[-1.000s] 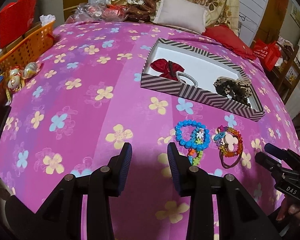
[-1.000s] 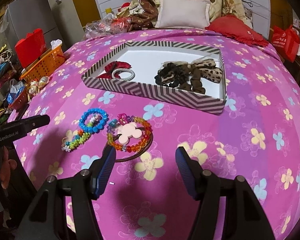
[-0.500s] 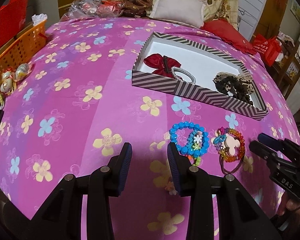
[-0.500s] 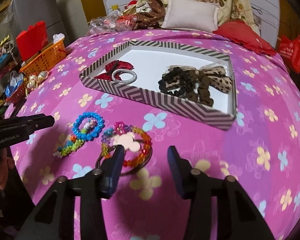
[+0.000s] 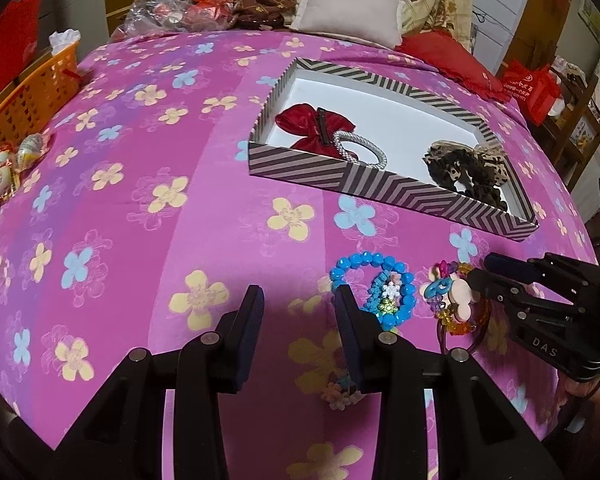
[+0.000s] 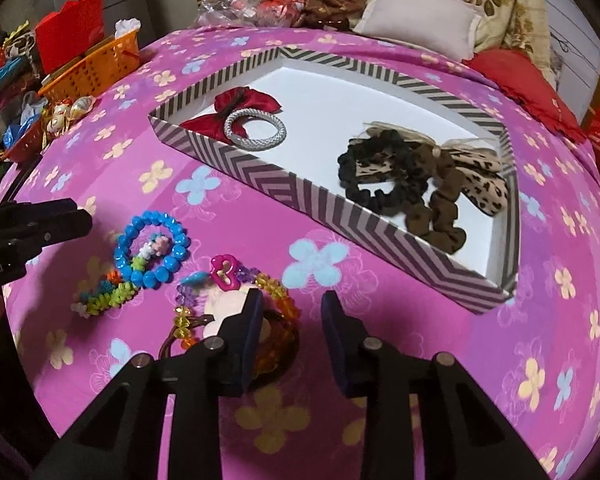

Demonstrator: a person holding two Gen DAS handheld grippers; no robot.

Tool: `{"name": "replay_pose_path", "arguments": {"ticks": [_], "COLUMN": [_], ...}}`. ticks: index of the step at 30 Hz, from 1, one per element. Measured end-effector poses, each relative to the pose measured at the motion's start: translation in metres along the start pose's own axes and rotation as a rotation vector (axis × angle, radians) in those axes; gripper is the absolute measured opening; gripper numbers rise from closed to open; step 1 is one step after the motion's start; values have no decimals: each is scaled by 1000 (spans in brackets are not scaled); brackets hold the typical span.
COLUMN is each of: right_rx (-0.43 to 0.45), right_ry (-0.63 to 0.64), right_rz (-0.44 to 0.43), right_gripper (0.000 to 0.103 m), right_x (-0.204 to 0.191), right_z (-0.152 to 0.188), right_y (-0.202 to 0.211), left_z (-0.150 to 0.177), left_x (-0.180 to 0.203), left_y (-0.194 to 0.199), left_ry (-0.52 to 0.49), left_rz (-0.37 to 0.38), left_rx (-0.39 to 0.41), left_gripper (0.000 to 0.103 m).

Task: Organize jewelry
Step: 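Grasp the blue beaded bracelet with the left tool while the right tool grasps the rainbow beaded bracelet, then carry the blue bracelet with the left tool while the right tool carries the rainbow bracelet into the tray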

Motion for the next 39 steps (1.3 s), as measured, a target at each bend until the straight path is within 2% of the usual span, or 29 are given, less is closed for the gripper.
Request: {"name": "replay_pose_path", "arguments": {"ticks": [5, 11, 16, 19, 20, 23, 24, 25, 27, 30, 39], "right_rx": [-12, -7, 14, 32, 38, 64, 70, 73, 74, 90, 184], "right_ry": [43, 91, 80, 84, 85, 63, 55, 44, 23, -1, -39], "right_rz": [-4, 10, 6, 7, 9, -8, -13, -19, -31, -46, -80], "right_gripper": [31, 31, 30, 20, 13, 10, 10, 10, 10, 9, 9], "right_x": [-3, -8, -7, -9, -9, -10, -10, -9, -6, -3, 2], "right_z": [-2, -7, -6, -5, -5, -3, -3, -2, -2, -2, -9], "right_y": [-3, -10, -9, -8, -8, -7, -7, -7, -6, 1, 46], "left_z": [-3, -6, -7, -8, -8, -8, -8, -8, -10, -13, -30], "left_x": [2, 7, 5, 9, 11, 18, 20, 21, 22, 19, 36], "left_y": [-8, -24, -37, -39, -40, -45, -46, -46, -48, -43, 3], "left_ry": [1, -22, -15, -40, -53, -110, -126, -137, -154, -122, -157], "left_rz": [49, 42, 44, 34, 28, 2, -6, -8, -11, 46, 83], "left_rx": [-30, -73, -103, -99, -101, -101, -97, -92, -89, -83, 40], "left_gripper": [15, 15, 15, 15, 15, 14, 12, 0, 0, 0, 0]}}
Point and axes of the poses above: each gripper's, at about its wrist camera, not at the fingertips, and y roughly against the way its jaws point, x to its right, z to its underside, the point moved 2 cm from there along -y, roughly the way its jaws point, and after that the axes turned 13 degrees about z, right-handed, at the moved point
